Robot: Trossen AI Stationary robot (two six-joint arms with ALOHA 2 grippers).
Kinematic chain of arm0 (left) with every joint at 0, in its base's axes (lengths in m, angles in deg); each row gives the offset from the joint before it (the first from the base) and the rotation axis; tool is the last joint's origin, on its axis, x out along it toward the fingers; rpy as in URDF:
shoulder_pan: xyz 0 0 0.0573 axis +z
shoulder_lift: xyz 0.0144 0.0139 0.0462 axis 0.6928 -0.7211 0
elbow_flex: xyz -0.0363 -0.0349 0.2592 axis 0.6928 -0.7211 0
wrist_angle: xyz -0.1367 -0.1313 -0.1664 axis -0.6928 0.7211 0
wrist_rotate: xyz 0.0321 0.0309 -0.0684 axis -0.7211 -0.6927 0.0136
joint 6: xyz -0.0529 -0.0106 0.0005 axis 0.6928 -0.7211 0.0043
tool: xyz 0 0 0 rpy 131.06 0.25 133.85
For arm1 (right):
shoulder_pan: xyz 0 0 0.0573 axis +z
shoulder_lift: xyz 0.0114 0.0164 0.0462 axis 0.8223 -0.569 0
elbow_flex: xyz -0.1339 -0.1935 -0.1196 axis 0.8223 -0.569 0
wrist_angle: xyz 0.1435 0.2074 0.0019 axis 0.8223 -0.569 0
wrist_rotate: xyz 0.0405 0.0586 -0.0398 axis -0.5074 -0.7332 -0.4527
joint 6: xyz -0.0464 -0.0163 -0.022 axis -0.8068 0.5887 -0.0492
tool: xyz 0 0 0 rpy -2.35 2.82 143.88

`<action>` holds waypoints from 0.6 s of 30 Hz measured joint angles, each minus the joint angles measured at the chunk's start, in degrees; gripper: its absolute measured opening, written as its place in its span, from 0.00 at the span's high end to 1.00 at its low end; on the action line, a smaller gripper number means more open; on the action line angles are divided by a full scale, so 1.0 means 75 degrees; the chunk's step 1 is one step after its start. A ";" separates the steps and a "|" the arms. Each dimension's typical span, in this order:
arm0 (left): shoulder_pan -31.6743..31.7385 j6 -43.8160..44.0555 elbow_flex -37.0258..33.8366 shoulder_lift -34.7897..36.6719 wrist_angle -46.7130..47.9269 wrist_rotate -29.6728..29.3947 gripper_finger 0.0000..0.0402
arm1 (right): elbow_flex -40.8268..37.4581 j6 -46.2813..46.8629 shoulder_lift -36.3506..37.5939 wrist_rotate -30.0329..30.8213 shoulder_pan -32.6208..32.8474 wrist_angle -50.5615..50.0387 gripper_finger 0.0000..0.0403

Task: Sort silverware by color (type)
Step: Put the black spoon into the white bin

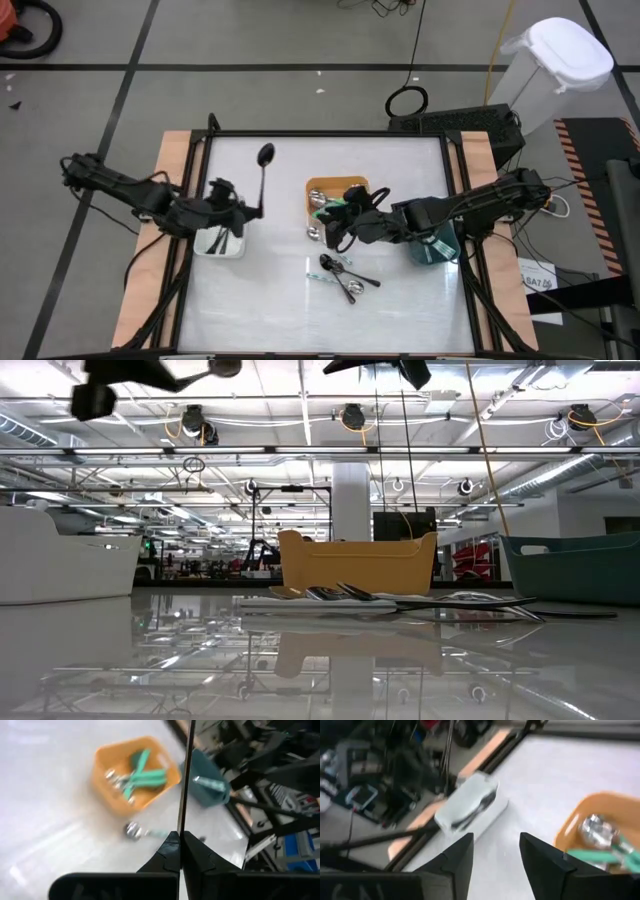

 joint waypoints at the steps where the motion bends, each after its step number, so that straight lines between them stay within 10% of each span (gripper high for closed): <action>1: -0.0057 0.0229 0.0000 0.0187 0.0375 0.0079 1.00 | 0.0000 0.0069 -0.0001 -0.0154 0.0031 -0.0092 0.61; 18: -0.1954 0.2438 0.0000 0.0962 0.3900 0.0814 1.00 | 0.0000 0.0828 0.0000 -0.0361 0.0887 -0.1221 0.61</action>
